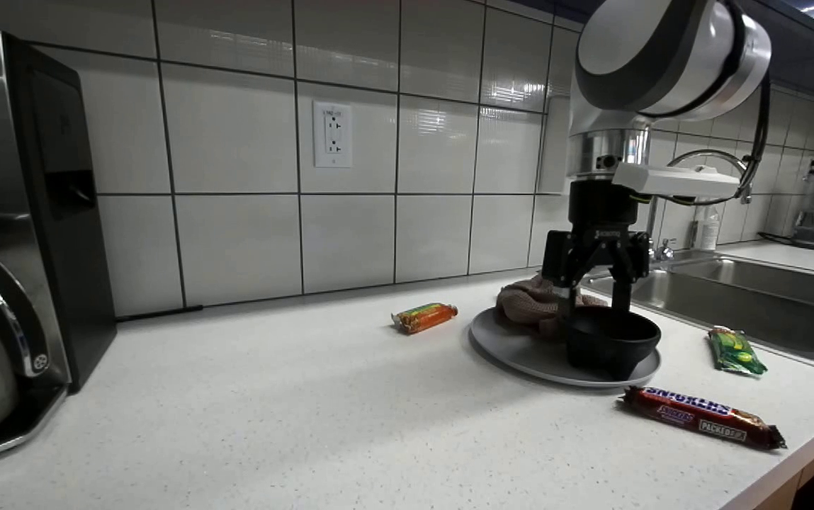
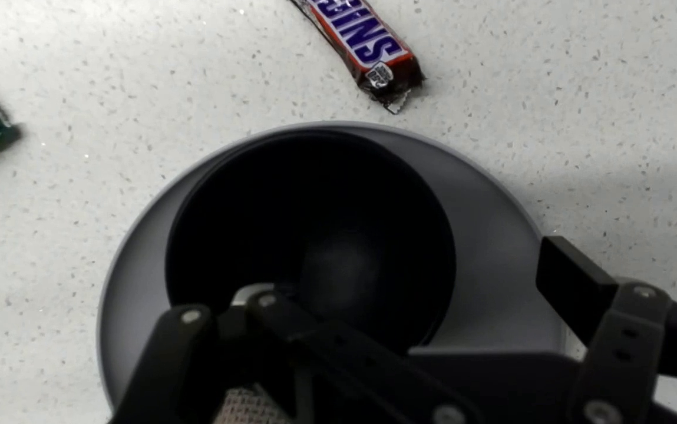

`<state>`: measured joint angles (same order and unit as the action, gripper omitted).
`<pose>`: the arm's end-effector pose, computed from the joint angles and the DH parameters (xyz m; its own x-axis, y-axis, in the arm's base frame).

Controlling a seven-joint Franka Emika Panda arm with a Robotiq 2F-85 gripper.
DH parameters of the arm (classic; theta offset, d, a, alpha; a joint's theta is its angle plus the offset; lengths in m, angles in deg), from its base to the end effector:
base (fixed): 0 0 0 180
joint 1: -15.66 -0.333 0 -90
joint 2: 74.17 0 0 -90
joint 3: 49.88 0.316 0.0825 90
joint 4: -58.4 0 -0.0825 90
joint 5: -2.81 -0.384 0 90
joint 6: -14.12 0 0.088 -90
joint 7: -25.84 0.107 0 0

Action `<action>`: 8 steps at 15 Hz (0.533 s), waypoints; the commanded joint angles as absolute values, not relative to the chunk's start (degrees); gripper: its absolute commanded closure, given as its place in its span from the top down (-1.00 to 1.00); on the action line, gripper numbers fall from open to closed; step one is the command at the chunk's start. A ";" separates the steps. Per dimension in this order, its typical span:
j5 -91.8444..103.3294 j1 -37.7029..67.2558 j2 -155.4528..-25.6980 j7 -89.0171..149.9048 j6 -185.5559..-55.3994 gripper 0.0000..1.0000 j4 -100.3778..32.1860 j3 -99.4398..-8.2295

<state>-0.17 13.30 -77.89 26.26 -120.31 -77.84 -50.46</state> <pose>0.4901 0.0160 0.2871 0.9952 -0.0128 -0.0972 -0.0160 -0.9994 -0.0321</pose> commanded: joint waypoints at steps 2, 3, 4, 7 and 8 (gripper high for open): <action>1.67 13.53 -80.15 27.35 -120.77 1.00 -76.27 -49.80; 1.85 13.49 -80.67 27.48 -120.77 1.00 -76.04 -49.78; 1.95 13.43 -81.10 27.48 -120.78 1.00 -75.85 -49.76; 2.03 13.24 -82.68 27.64 -120.70 1.00 -74.87 -49.63; 2.05 13.15 -83.25 27.69 -120.68 1.00 -74.49 -49.61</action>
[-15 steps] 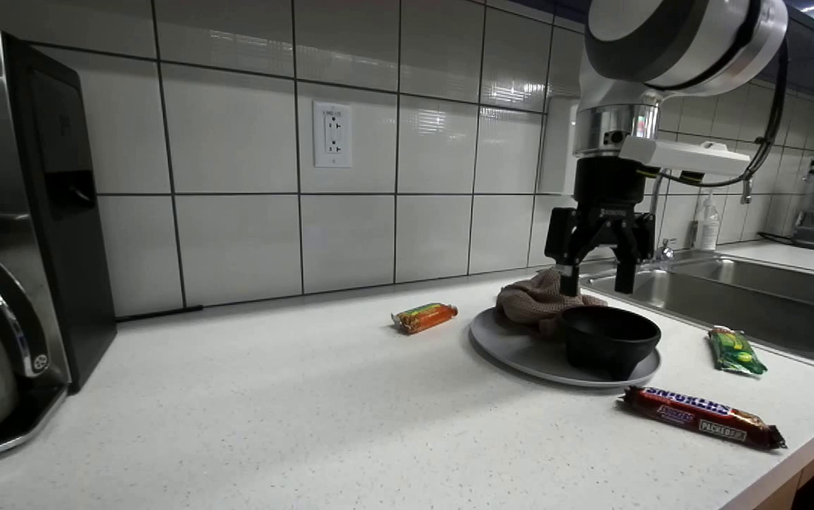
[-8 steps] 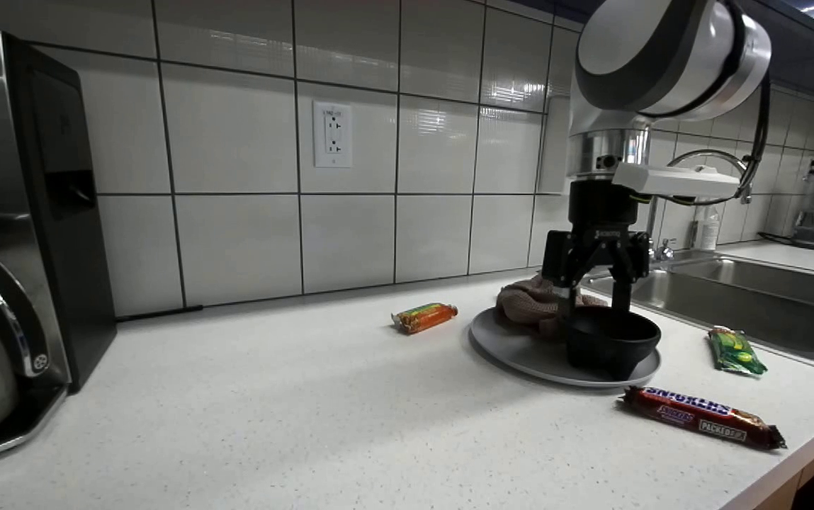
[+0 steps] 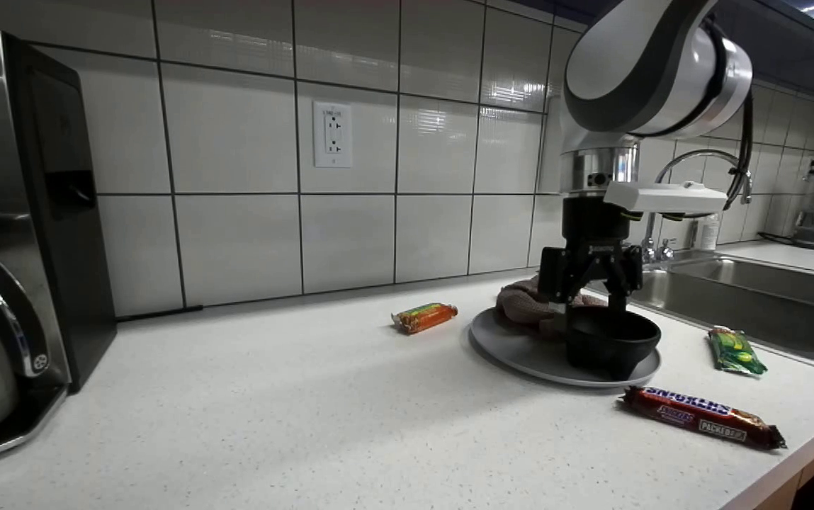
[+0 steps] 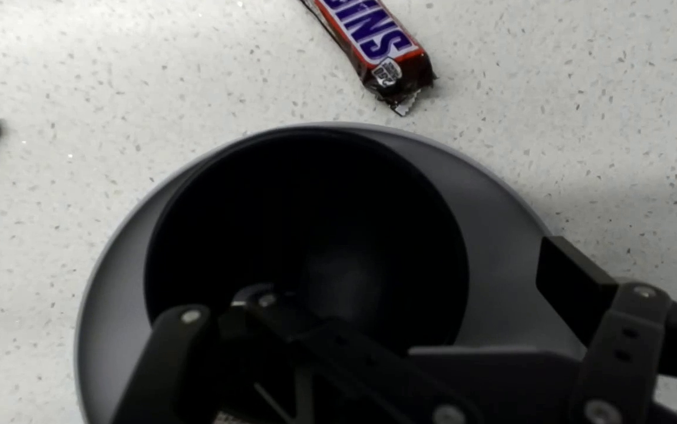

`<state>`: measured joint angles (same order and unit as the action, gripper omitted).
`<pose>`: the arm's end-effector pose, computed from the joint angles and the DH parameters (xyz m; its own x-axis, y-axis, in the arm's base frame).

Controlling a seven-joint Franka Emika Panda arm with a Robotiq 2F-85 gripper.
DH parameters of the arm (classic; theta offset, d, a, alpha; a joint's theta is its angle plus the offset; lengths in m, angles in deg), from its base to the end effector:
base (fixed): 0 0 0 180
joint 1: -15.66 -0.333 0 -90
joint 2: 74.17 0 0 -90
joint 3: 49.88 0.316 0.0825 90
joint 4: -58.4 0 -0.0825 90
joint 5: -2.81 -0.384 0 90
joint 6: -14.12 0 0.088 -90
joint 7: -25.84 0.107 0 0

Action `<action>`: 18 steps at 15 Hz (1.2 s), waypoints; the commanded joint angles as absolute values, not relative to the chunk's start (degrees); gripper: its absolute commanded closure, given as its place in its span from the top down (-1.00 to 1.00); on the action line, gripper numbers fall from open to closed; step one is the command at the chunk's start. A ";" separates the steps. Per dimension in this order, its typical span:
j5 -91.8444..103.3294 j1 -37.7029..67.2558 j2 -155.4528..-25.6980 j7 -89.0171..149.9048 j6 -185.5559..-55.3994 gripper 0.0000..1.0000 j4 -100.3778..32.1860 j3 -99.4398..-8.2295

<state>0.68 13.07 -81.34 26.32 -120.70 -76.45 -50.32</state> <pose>0.4962 0.0191 0.2671 0.9921 0.0026 -0.1258 0.0000 -0.9998 -0.0209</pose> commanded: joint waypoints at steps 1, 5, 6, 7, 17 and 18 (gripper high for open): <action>2.04 13.08 -83.72 27.76 -120.61 1.00 -74.12 -49.61; 1.94 12.89 -85.43 27.74 -120.27 0.47 -72.77 -49.62; 1.97 12.88 -85.77 27.75 -120.26 0.31 -72.53 -49.64; 1.91 12.89 -86.06 27.72 -120.12 0.12 -72.22 -49.64; 4.09 12.20 -87.00 29.21 -120.05 -0.95 -69.96 -49.67; 4.82 12.08 -86.66 29.82 -120.12 -0.96 -69.80 -49.66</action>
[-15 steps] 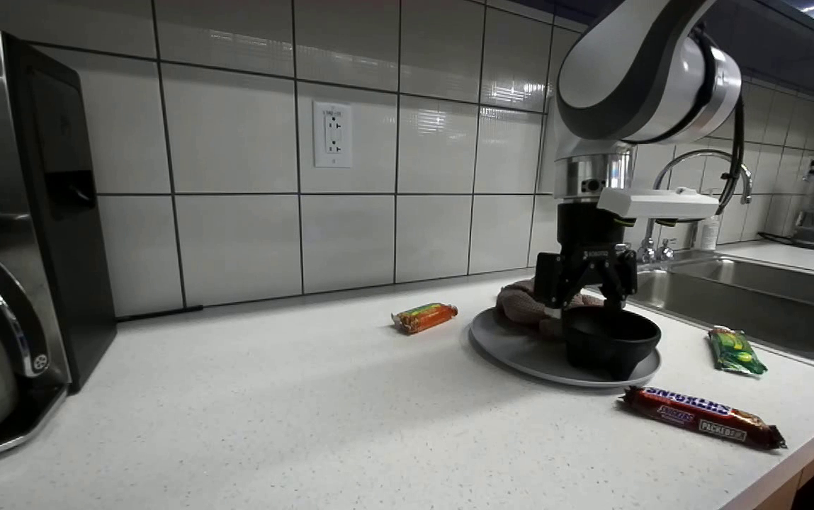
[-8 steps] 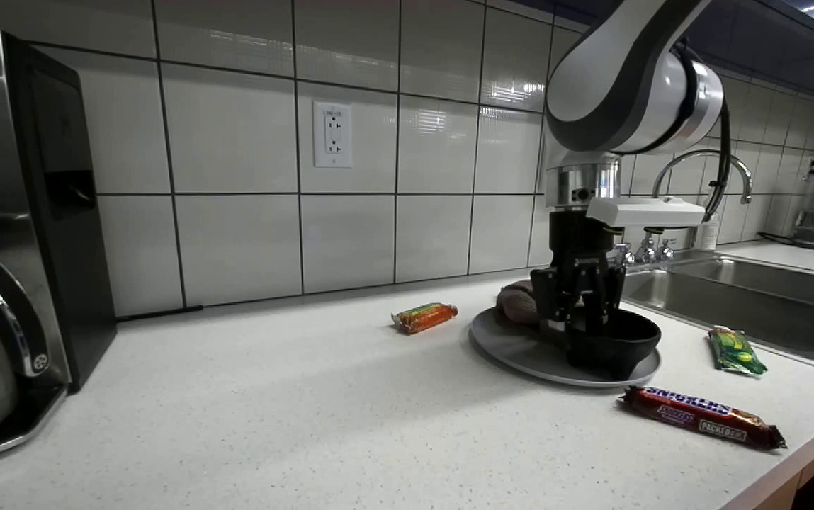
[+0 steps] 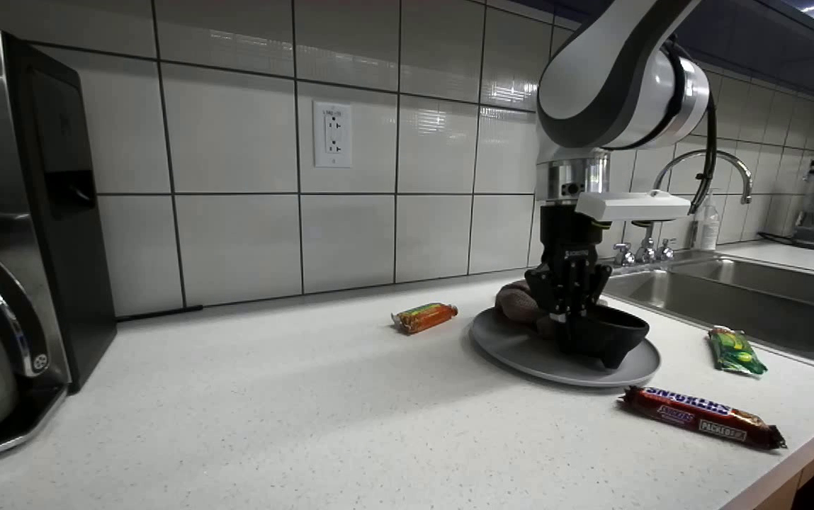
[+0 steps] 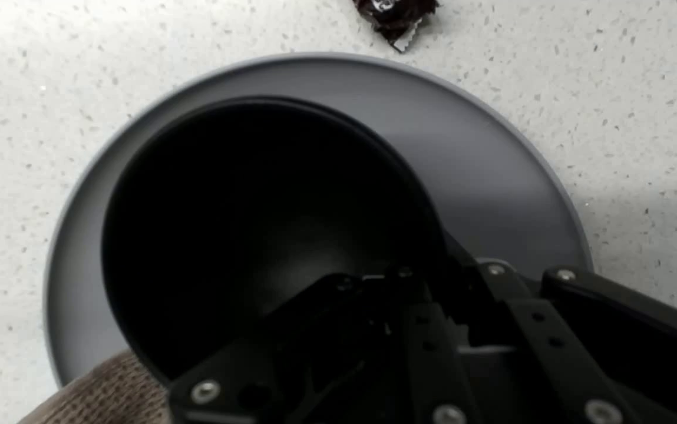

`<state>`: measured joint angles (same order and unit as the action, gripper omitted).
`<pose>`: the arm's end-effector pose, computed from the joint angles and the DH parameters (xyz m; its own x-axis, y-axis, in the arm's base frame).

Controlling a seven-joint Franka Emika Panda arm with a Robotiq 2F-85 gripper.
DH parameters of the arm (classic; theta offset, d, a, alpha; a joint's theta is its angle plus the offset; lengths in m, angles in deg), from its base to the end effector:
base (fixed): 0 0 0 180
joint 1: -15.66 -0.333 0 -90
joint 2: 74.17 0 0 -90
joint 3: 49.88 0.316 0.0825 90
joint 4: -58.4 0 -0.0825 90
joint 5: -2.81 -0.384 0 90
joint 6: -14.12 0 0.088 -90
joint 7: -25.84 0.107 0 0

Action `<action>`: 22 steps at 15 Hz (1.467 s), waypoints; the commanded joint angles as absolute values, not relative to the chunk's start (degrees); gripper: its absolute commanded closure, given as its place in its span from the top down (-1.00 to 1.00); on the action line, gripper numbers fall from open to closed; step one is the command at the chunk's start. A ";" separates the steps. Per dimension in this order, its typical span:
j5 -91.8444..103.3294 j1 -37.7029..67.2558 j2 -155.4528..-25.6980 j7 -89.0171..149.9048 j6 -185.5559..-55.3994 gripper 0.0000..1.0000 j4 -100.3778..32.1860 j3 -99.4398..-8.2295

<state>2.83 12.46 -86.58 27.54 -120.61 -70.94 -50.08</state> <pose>0.5245 0.0275 0.2564 0.9923 0.0225 -0.1221 0.0233 -0.9997 0.0046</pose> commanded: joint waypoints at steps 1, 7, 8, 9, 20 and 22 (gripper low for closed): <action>5.12 11.96 -86.50 30.00 -120.05 -0.96 -69.59 -49.58; 7.53 9.92 -85.26 33.05 -119.58 -0.96 -69.34 -48.73; 7.63 9.37 -85.05 33.79 -119.51 -0.96 -69.49 -48.43; 7.53 8.91 -84.91 34.45 -119.38 -0.96 -69.60 -48.09; 10.24 2.69 -84.00 44.78 -118.74 -0.96 -68.09 -44.57; 11.28 1.65 -84.20 46.08 -118.59 -0.96 -67.46 -43.94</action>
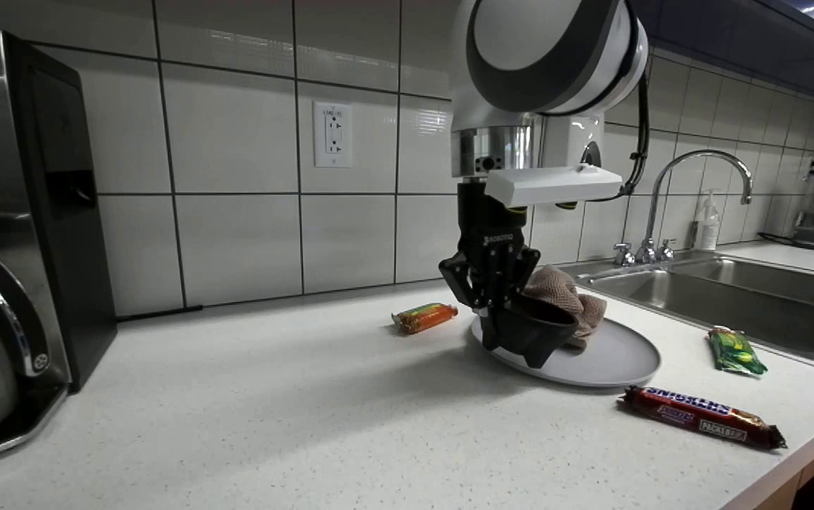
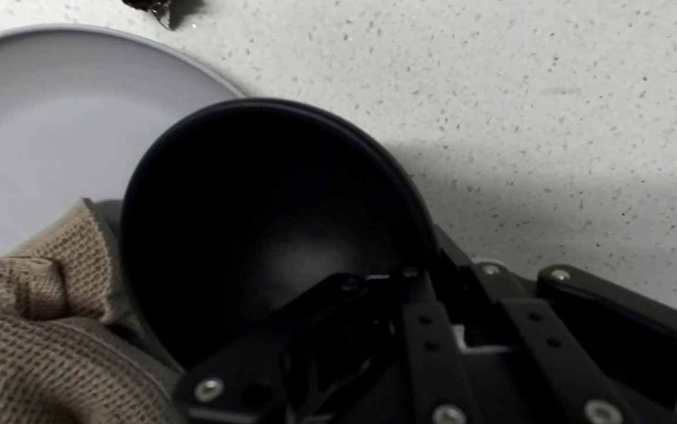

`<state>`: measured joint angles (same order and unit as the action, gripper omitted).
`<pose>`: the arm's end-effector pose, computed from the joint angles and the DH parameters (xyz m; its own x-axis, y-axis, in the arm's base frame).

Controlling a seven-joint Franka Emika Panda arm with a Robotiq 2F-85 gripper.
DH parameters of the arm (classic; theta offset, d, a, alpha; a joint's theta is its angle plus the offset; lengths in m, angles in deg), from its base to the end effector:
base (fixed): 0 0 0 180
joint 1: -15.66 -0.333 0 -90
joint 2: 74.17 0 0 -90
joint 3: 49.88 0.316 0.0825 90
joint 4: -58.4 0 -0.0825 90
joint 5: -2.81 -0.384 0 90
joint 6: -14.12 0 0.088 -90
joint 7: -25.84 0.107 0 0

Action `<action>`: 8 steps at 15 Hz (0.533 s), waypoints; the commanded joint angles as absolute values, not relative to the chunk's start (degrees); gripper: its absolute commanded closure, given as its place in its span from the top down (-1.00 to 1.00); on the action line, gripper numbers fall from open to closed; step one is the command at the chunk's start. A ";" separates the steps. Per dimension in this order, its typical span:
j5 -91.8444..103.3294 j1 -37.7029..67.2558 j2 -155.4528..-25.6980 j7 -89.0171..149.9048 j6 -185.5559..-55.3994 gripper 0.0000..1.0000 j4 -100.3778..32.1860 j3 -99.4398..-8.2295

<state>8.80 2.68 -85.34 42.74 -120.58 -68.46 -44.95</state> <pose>0.5162 0.1652 0.2852 0.9951 0.0906 -0.0407 0.0932 -0.9933 0.0680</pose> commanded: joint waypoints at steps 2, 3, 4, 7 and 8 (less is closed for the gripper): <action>12.06 0.71 -84.59 47.11 -118.32 -0.96 -66.81 -43.24; 12.28 0.18 -84.86 47.61 -118.21 -0.96 -66.44 -42.90; 12.53 -0.31 -85.11 48.01 -118.13 -0.96 -66.13 -42.58; 13.49 -1.83 -86.15 49.37 -117.69 -0.96 -64.90 -41.61; 13.82 -2.34 -86.66 49.90 -117.52 -0.96 -64.40 -41.35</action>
